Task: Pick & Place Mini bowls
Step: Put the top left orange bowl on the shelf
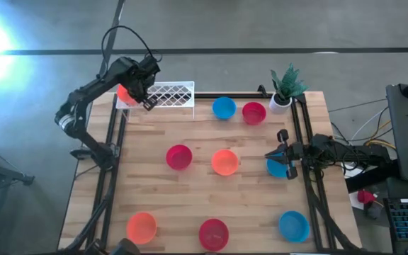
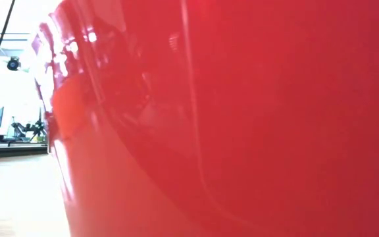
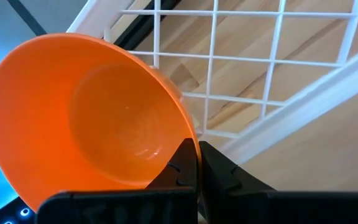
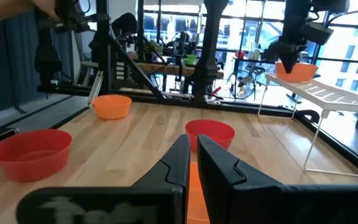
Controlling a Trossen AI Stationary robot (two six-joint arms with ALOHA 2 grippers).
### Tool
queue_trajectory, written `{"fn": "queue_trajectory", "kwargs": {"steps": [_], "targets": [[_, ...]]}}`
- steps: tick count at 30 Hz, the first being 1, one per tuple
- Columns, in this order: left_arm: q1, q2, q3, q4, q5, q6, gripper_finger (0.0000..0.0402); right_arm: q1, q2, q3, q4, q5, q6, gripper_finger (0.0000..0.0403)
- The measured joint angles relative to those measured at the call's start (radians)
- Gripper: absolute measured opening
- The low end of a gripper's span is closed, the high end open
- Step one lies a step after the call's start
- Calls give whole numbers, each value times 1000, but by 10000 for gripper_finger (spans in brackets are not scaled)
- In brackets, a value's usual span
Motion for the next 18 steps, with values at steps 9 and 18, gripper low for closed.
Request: {"fn": "queue_trajectory", "kwargs": {"steps": [9, 18], "targets": [[0, -2, -20, -3, -1, -37, 0, 0, 0, 0, -2, 0, 5, 28], [0, -2, -23, -2, -1, -36, 4, 0, 0, 0, -2, 0, 8, 28]]}}
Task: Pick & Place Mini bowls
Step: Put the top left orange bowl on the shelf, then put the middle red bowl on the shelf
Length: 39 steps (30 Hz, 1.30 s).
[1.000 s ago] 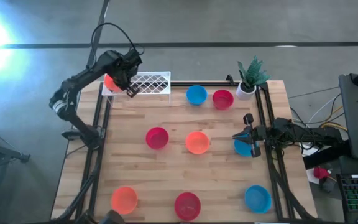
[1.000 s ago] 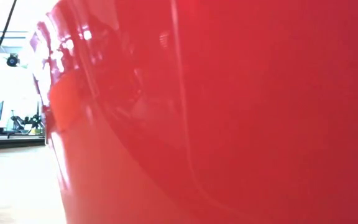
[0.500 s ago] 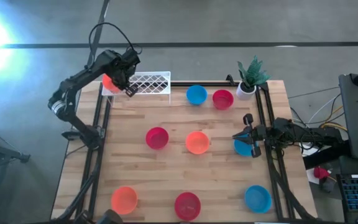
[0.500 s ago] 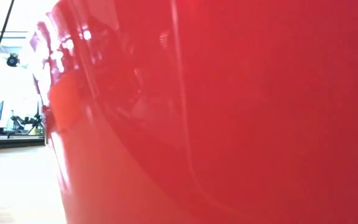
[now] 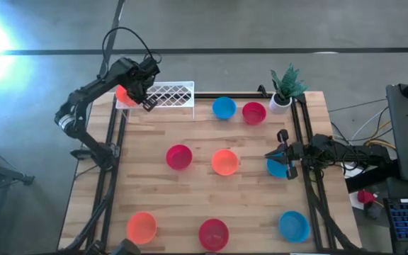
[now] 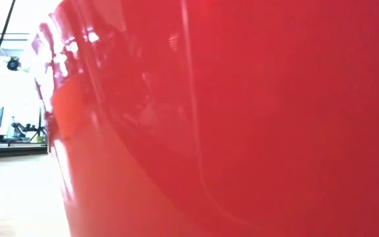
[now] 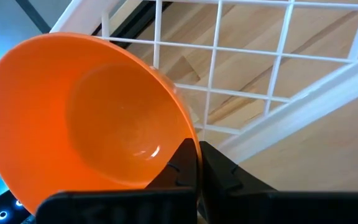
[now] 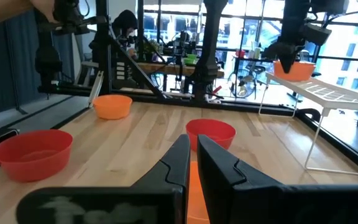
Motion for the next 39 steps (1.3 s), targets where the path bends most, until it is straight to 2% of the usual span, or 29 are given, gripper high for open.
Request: {"fn": "queue_trajectory", "kwargs": {"steps": [11, 22, 39], "targets": [[0, 0, -2, 0, 1, 1, 57, 0, 0, 0, 0, 0, -8, 28], [0, -2, 4, -4, 0, 2, 59, 0, 0, 0, 0, 0, -7, 28], [0, -15, 172, -92, -2, 26, 59, 0, 0, 0, 1, 14, 19, 28]]}}
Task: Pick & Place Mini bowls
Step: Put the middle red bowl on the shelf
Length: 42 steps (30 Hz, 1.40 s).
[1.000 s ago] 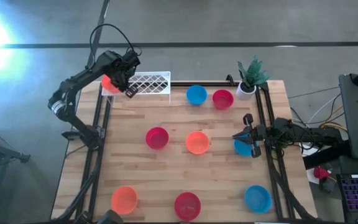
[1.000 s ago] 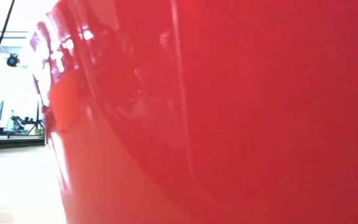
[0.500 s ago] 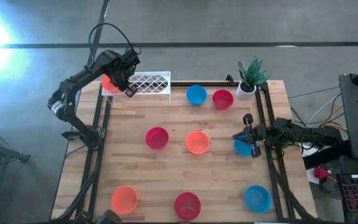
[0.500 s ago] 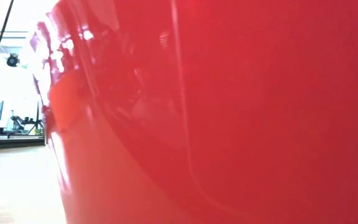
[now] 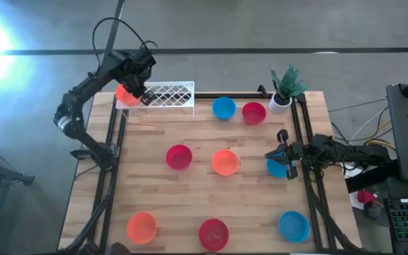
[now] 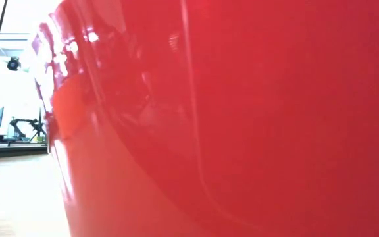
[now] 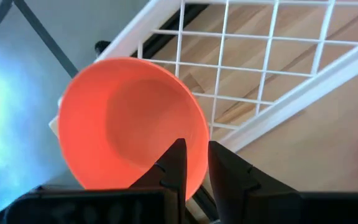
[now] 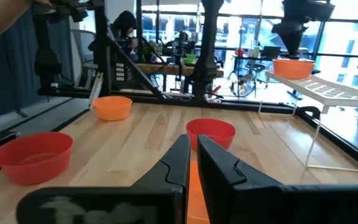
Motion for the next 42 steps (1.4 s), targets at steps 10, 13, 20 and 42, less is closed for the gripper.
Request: {"fn": "queue_trajectory", "kwargs": {"steps": [10, 13, 20, 42], "targets": [[-56, -90, 16, 16, 2, 35, 59, 0, 0, 0, 3, 229, 0, 28], [-98, -136, 16, 48, 3, 35, 55, -1, 0, 0, 6, 254, 5, 28], [-233, -264, -44, 197, 3, 35, 29, -1, 0, 0, 61, 261, 4, 28], [-722, -538, -556, 517, 4, -5, 0, -1, 0, 0, 105, 363, 7, 28]]}}
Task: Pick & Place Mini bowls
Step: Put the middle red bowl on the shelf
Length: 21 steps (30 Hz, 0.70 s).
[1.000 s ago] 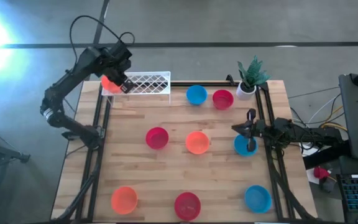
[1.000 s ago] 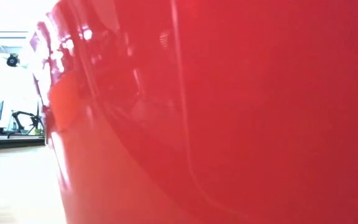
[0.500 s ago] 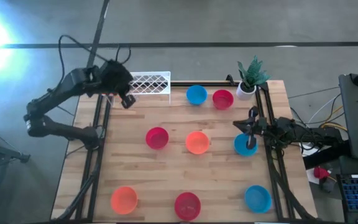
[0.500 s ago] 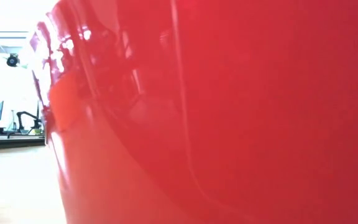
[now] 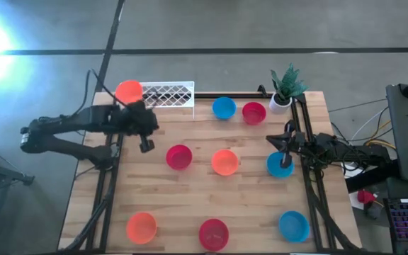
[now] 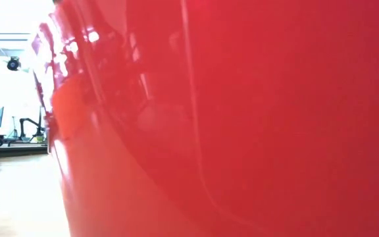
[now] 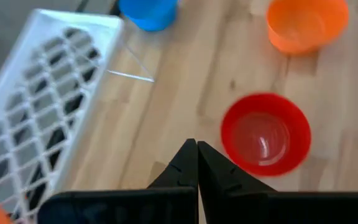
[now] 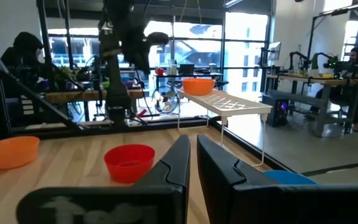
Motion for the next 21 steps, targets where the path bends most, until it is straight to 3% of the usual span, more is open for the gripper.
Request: {"fn": "queue_trajectory", "kwargs": {"steps": [11, 21], "targets": [[-80, 38, -156, 179, 65, 60, 5, 0, 0, 0, 1, 1, -2, 28], [-81, 124, -167, 236, 71, 88, 58, 0, 0, 0, -4, 1, -3, 28]]}}
